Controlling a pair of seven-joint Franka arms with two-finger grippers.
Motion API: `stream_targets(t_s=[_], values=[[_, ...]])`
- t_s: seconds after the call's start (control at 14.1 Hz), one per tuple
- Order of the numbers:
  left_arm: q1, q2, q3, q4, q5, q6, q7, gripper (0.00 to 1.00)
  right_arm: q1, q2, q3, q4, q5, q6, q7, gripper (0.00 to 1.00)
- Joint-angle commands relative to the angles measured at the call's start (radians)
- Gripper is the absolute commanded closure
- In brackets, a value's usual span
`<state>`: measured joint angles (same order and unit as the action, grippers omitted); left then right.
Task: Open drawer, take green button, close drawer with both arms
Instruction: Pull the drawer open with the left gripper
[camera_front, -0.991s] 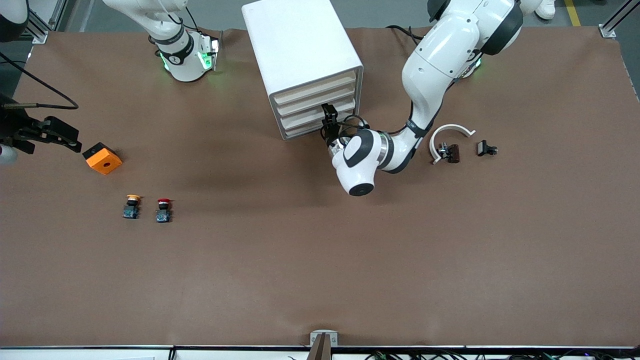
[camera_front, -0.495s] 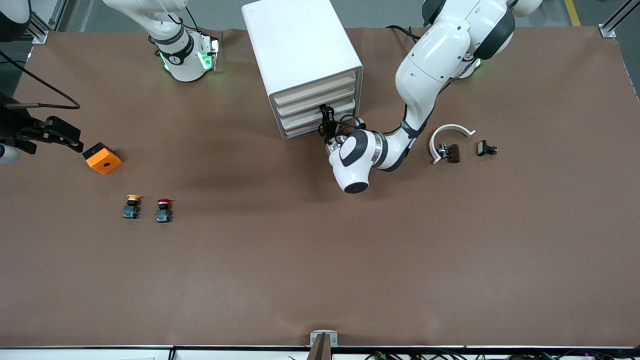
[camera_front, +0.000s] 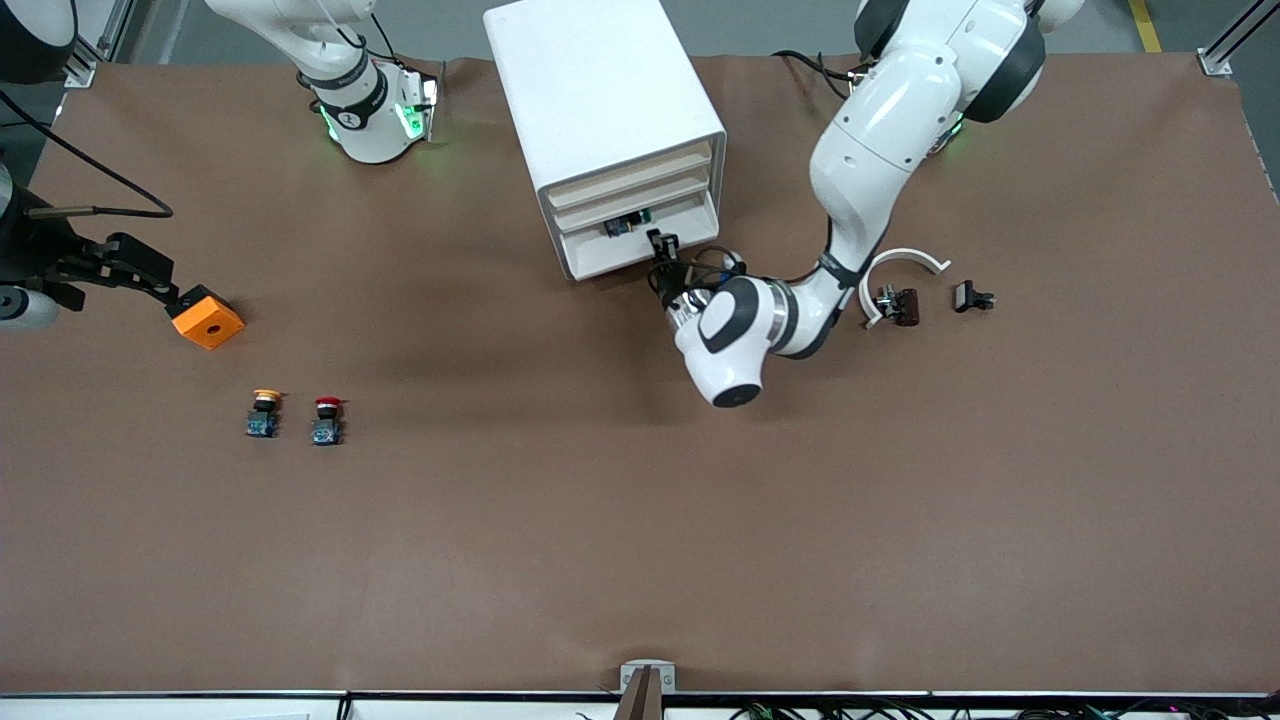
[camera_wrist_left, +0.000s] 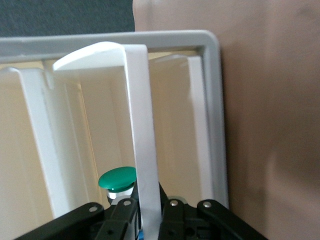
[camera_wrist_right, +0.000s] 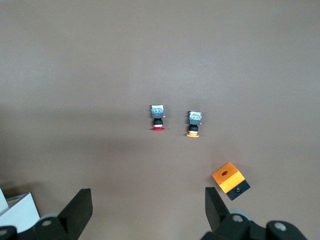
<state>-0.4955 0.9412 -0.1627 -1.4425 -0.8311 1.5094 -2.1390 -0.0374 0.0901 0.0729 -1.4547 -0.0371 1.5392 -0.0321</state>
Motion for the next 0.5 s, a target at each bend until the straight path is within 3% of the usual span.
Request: stream_targets(t_s=[0.0,0.21,0.28,0.35,0.42], values=[[0.066,0.007,-0.001,0.056,-0.006,0.015,0.037,1.00,0.055,0.016,-0.001,0.028,0.010,-0.007,0.007,0.00],[0.130,0.005,-0.001,0.065,-0.005,0.018,0.079,1.00,0.167,0.017,-0.001,0.025,0.011,-0.019,0.324,0.00],[0.147,0.007,-0.001,0.076,-0.006,0.021,0.083,0.95,0.215,0.017,-0.002,0.022,0.008,-0.021,0.409,0.00],[0.162,0.007,-0.001,0.082,-0.006,0.023,0.083,0.79,0.253,0.019,-0.001,0.016,0.011,-0.021,0.501,0.00],[0.173,0.007,-0.001,0.082,-0.006,0.023,0.085,0.55,0.292,0.022,-0.001,0.016,0.017,-0.022,0.590,0.00]])
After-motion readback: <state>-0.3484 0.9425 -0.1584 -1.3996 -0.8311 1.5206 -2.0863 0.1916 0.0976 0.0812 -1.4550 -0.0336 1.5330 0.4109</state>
